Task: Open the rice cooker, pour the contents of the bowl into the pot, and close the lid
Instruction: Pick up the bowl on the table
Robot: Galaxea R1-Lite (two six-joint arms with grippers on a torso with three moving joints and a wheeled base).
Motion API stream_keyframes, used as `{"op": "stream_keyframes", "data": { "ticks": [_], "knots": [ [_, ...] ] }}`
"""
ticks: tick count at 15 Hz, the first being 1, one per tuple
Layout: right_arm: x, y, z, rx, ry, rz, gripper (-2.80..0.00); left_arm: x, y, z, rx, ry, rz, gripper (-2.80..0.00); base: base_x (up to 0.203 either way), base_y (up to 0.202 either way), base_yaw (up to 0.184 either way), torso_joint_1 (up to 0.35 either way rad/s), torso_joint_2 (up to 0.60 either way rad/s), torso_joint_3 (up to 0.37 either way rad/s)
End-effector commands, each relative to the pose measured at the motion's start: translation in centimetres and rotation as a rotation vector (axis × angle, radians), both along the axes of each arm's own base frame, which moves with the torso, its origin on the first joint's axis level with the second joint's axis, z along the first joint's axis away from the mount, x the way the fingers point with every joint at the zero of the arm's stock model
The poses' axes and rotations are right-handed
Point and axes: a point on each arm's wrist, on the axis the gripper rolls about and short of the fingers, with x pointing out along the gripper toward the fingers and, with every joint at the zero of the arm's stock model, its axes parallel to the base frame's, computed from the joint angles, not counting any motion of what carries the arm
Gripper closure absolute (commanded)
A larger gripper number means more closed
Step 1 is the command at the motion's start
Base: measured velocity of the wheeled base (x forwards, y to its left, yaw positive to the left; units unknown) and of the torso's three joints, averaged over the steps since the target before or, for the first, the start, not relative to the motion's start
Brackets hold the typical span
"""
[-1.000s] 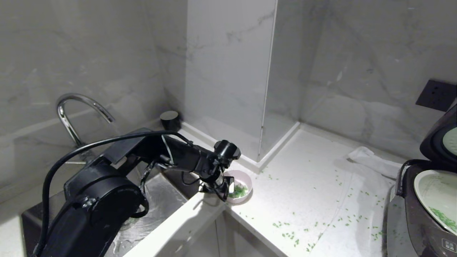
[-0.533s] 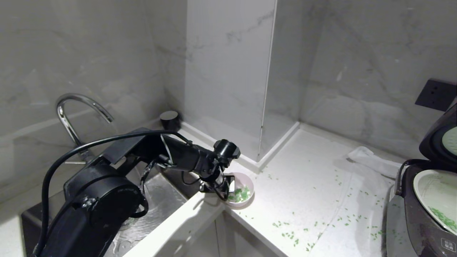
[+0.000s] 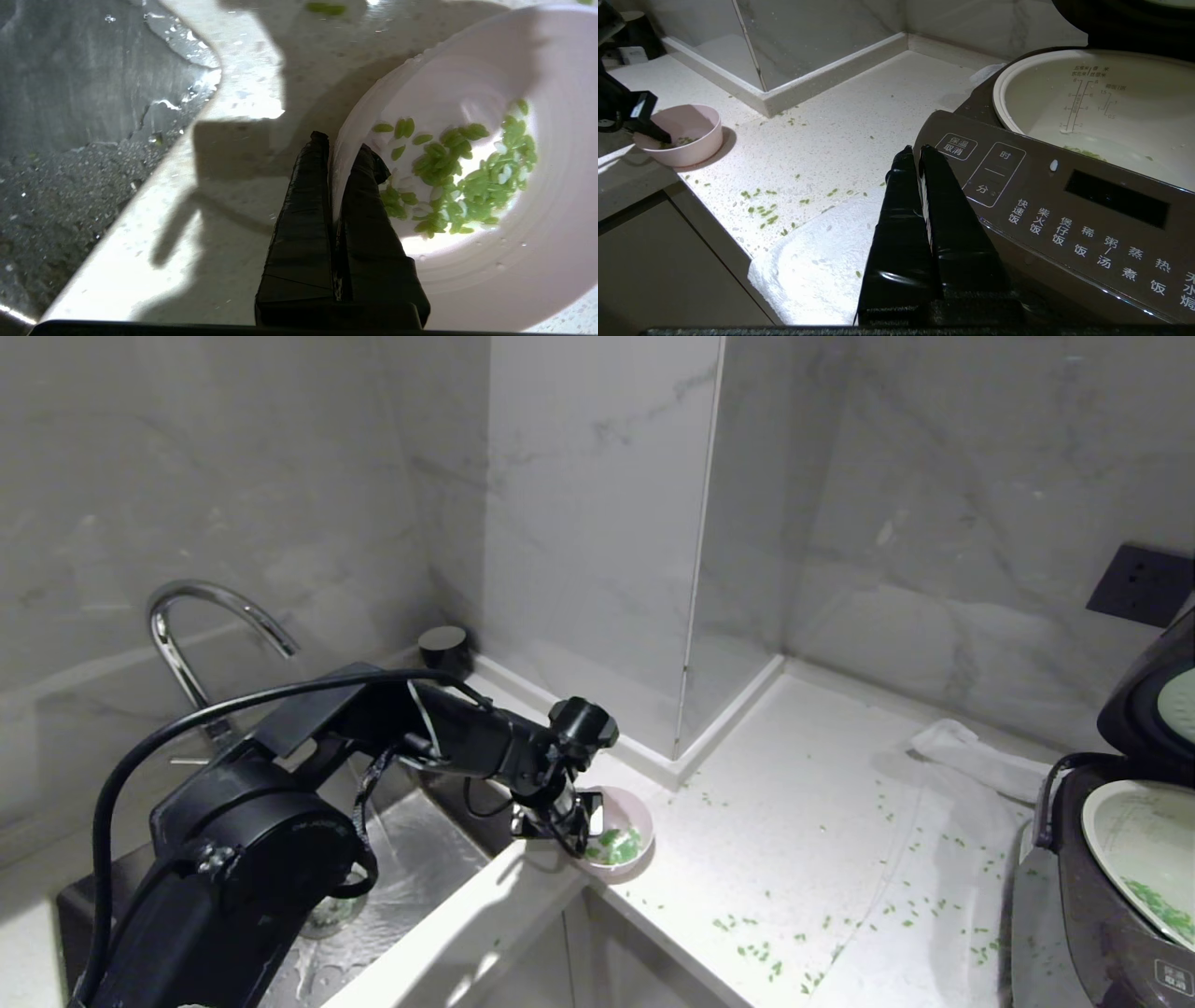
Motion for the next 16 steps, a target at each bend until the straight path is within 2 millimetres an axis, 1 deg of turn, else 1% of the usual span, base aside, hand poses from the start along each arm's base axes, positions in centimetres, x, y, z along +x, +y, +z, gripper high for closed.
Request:
{"op": "stream_keyframes", "data": {
  "ticks": [1, 4, 6, 13, 16],
  "knots": [
    [0.0, 0.0, 0.0, 0.001, 0.003, 0.001, 0.00, 0.2, 1.3, 1.9, -0.016, -0.012, 0.031, 0.00, 0.000, 0.000, 0.000, 0.000, 0.00, 0.000],
    [0.0, 0.0, 0.0, 0.000, 0.003, 0.001, 0.00, 1.1, 3.8, 3.6, -0.039, -0.027, 0.094, 0.00, 0.000, 0.000, 0.000, 0.000, 0.00, 0.000],
    [0.0, 0.0, 0.0, 0.000, 0.003, 0.000, 0.00, 1.3, 4.7, 4.0, -0.041, -0.027, 0.112, 0.00, 0.000, 0.000, 0.000, 0.000, 0.00, 0.000],
    [0.0, 0.0, 0.0, -0.001, 0.003, 0.001, 0.00, 1.9, 7.9, 4.8, -0.105, 0.008, 0.166, 0.00, 0.000, 0.000, 0.000, 0.000, 0.00, 0.000],
    [0.0, 0.0, 0.0, 0.001, 0.003, 0.001, 0.00, 1.7, 9.5, 4.7, -0.125, 0.041, 0.184, 0.00, 0.000, 0.000, 0.000, 0.000, 0.00, 0.000]
  ]
}}
